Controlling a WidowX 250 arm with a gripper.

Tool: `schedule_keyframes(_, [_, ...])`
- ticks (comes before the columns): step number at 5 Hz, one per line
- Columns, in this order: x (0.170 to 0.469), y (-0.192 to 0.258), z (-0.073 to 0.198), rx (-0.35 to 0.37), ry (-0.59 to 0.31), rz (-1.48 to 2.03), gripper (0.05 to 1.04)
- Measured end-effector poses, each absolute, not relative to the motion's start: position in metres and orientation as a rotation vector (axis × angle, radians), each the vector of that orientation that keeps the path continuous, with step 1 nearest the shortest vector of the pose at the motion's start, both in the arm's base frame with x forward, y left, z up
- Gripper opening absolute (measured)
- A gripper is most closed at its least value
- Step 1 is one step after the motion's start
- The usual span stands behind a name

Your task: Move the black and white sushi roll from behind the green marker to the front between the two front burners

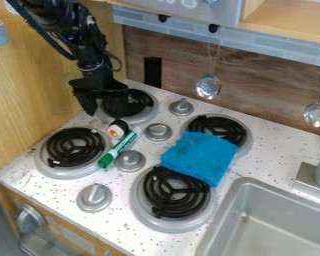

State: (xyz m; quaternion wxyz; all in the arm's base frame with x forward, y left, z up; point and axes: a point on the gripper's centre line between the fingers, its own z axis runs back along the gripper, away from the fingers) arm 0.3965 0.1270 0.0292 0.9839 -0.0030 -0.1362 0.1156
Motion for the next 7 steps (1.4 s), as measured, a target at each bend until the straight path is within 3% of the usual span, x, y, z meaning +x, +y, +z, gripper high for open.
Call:
schedule_keyframes(4, [0.435, 0.125, 0.007, 0.071, -0.304, 0.238, 1.001])
schedule_keyframes(7, [0.436, 0.126, 0.006, 0.067, -0.225, 0.225, 1.001])
